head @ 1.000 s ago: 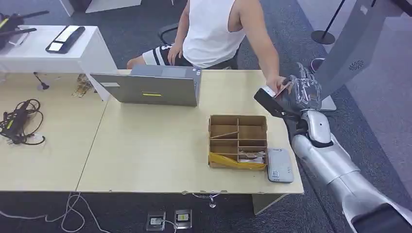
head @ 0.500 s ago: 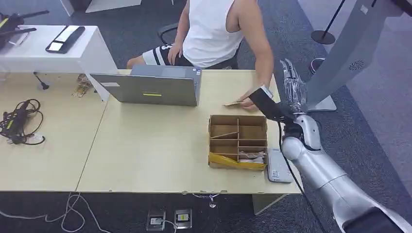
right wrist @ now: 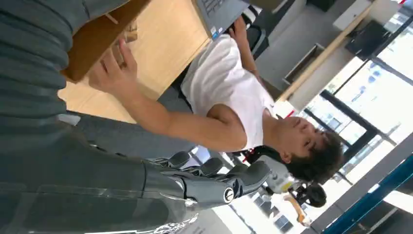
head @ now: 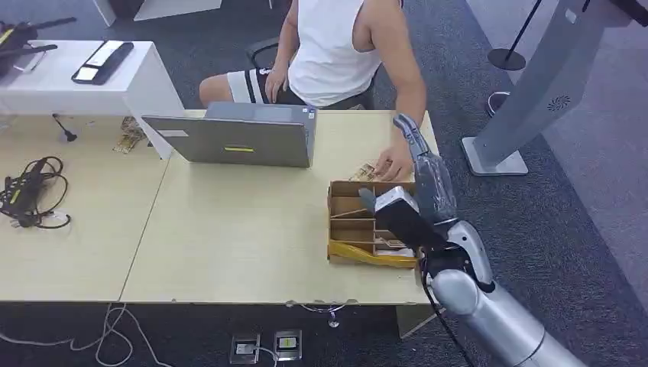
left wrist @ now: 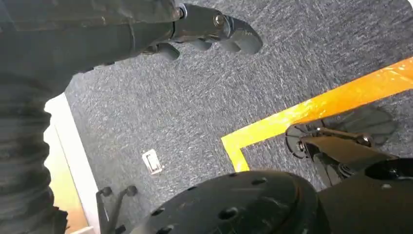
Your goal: Pass the card to the sensor for recognition and then transmit it.
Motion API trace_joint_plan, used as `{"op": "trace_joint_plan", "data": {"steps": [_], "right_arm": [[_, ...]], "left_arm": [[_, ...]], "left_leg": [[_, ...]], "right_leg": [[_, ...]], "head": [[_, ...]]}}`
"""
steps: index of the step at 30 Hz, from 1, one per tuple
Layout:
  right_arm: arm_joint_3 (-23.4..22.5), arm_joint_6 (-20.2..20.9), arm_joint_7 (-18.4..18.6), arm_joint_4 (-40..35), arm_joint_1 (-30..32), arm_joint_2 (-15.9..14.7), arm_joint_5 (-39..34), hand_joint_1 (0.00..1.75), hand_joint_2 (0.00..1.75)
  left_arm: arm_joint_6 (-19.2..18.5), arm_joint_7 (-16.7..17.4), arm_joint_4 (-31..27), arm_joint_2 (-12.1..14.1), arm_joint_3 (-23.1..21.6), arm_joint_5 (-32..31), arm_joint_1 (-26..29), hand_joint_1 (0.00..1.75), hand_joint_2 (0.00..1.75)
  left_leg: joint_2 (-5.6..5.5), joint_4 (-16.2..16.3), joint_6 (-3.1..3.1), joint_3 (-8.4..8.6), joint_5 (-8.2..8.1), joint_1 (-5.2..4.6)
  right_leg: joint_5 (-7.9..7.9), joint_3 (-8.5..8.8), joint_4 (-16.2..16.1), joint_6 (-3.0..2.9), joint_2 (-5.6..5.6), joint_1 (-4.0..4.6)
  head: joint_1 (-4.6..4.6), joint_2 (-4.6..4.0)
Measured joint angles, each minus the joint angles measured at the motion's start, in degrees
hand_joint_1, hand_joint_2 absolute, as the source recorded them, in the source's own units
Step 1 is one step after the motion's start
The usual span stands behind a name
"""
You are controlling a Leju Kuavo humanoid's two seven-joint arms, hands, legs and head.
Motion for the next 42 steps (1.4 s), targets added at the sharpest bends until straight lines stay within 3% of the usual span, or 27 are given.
{"op": "trace_joint_plan", "data": {"steps": [9,14,21,27,34,42], "right_arm": [[-0.8,5.2,-2.0,-4.5,7.6,-1.3,1.7,0.00,1.75],[-0.7,8.2,1.9,-4.4,10.3,-1.3,7.7,0.00,1.75],[-0.7,12.4,8.1,-2.3,13.1,-1.2,25.3,0.00,1.75],[-0.7,14.8,12.2,0.1,14.3,-1.2,33.9,0.00,1.75],[-1.6,14.6,17.7,2.2,15.4,-1.2,40.9,0.00,1.75],[-5.3,9.4,20.4,4.9,15.8,-1.2,42.7,0.00,1.75]], "left_arm": [[0.0,0.6,0.0,0.0,0.2,0.8,0.0,0.00,1.75],[0.0,1.3,0.0,0.0,0.2,1.2,0.0,0.00,1.75],[0.0,1.6,0.0,0.0,0.2,1.3,0.0,0.00,1.75],[0.0,1.6,0.0,0.0,0.2,1.1,0.0,0.00,1.75],[0.0,2.0,0.0,0.0,0.2,0.7,-0.1,0.00,1.75],[0.0,2.0,0.0,0.0,0.2,0.3,-0.1,0.00,1.75]], "left_leg": [[0.05,0.0,-0.04,0.01,-0.04,0.04],[0.05,0.0,-0.04,-0.01,-0.04,0.04],[0.05,0.0,-0.04,-0.02,-0.04,0.04],[0.04,0.0,-0.04,-0.02,-0.04,0.04],[0.05,0.0,-0.04,-0.02,-0.04,0.04],[0.05,0.0,-0.04,-0.02,-0.04,0.04]], "right_leg": [[0.00,-0.04,0.0,0.00,0.07,0.04],[0.00,-0.04,0.0,0.00,0.06,0.04],[0.00,-0.04,0.0,0.00,0.06,0.04],[0.00,-0.04,0.0,-0.01,0.06,0.04],[0.00,-0.04,0.0,-0.01,0.06,0.04],[0.00,-0.04,0.0,-0.01,0.06,0.04]], "head": [[-0.02,0.00],[0.00,0.00],[0.00,0.00],[-0.02,0.00],[-0.02,0.00],[-0.02,0.00]]}}
